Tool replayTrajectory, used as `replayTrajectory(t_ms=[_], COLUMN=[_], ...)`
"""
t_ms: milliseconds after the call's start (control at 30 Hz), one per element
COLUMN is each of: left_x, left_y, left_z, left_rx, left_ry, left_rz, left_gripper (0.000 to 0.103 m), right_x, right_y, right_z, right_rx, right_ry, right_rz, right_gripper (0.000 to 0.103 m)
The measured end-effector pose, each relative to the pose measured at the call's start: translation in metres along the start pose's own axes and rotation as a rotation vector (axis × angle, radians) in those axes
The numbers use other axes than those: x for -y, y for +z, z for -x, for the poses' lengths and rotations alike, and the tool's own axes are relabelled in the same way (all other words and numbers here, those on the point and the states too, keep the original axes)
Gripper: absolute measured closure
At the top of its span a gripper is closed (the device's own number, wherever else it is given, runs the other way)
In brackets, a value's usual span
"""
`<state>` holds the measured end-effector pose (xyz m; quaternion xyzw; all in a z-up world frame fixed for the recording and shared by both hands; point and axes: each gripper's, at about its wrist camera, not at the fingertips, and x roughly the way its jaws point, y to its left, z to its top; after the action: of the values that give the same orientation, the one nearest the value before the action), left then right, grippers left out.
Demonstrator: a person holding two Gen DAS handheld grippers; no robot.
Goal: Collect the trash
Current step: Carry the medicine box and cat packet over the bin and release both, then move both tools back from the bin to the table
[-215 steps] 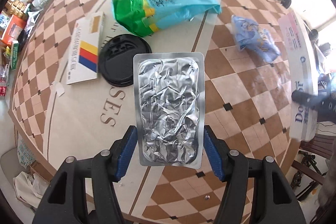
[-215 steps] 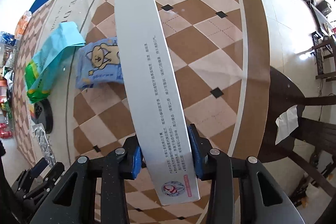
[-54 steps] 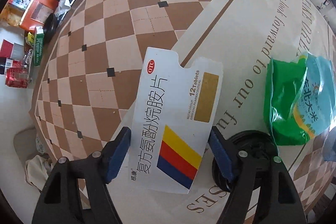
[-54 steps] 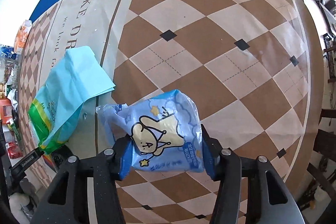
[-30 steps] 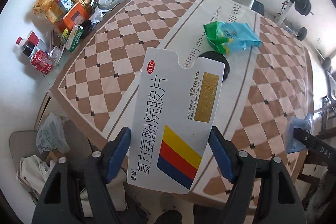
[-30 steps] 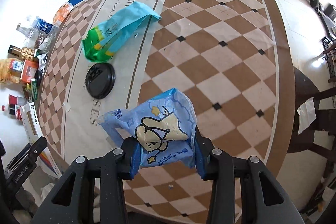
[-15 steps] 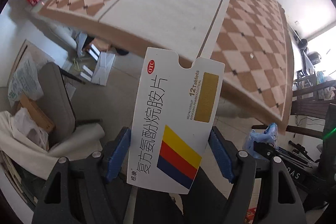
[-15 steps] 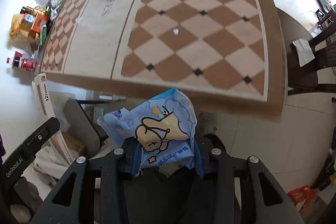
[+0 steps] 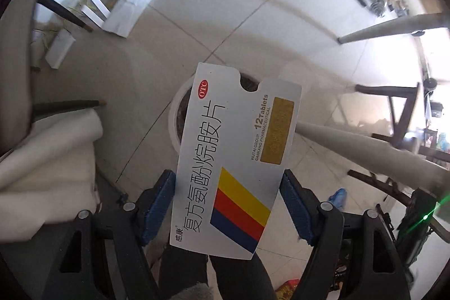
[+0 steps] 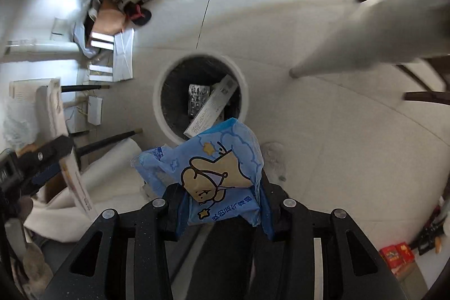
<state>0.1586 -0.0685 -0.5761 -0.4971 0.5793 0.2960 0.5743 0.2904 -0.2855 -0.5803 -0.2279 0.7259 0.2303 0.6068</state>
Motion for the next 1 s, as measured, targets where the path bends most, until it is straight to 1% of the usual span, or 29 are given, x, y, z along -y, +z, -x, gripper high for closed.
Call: replayTrajectory(t_ms=[67,133,167,267,300,333,367,400,433,500,567,633,767,833,933,1000], left_x=[-0.002,-0.004,-0.004,-0.008,-0.010,-0.011,-0.013,-0.014,-0.018,-0.017,-0.017,-0.017,-0.018,-0.015,-0.012,-0.008], left_y=[0.013,0.020,0.023,0.028,0.028,0.028,0.027,0.025,0.024,0.018,0.014,0.011,0.008,0.003,-0.003,-0.011], left_z=[-0.036,-0.061,-0.072,-0.086,-0.088,-0.086,-0.083,-0.081,-0.081,-0.080,-0.075,-0.069,-0.054,-0.046,-0.036,-0.026], left_rx=[-0.034,-0.054,-0.061,-0.064,-0.059,-0.047,-0.031,-0.015,0.000,0.027,0.055,0.075,0.101,0.105,0.106,0.107], left_ry=[0.024,0.050,0.063,0.073,0.081,0.087,0.091,0.098,0.113,0.164,0.202,0.233,0.270,0.286,0.286,0.290], left_rz=[-0.027,-0.044,-0.058,-0.062,-0.060,-0.056,-0.049,-0.044,-0.043,-0.059,-0.079,-0.097,-0.111,-0.118,-0.131,-0.143], left_gripper=[0.028,0.014,0.008,0.007,0.007,0.007,0.007,0.007,0.007,0.007,0.007,0.007,0.007,0.007,0.007,0.007], right_x=[0.004,0.007,0.010,0.013,0.012,0.009,0.008,0.006,0.004,0.004,0.003,0.001,0.000,-0.005,-0.011,-0.012], right_y=[0.016,0.026,0.032,0.045,0.049,0.054,0.057,0.060,0.062,0.065,0.068,0.071,0.070,0.067,0.060,0.054], right_z=[-0.041,-0.081,-0.093,-0.128,-0.137,-0.144,-0.149,-0.153,-0.155,-0.154,-0.150,-0.145,-0.127,-0.117,-0.100,-0.086], right_rx=[-0.017,-0.027,-0.028,-0.034,-0.039,-0.039,-0.036,-0.033,-0.031,-0.026,-0.023,-0.017,0.009,0.021,0.034,0.043], right_ry=[-0.005,-0.014,-0.011,0.007,0.010,0.012,0.013,0.016,0.014,0.002,-0.002,-0.001,-0.043,-0.082,-0.115,-0.114], right_rz=[0.008,0.010,0.005,-0.011,-0.009,-0.009,-0.008,-0.005,-0.003,0.000,0.002,0.001,0.023,0.048,0.078,0.081], right_gripper=[0.060,0.060,0.060,0.057,0.051,0.044,0.039,0.031,0.022,0.013,0.011,0.002,0.001,0.001,0.001,0.001])
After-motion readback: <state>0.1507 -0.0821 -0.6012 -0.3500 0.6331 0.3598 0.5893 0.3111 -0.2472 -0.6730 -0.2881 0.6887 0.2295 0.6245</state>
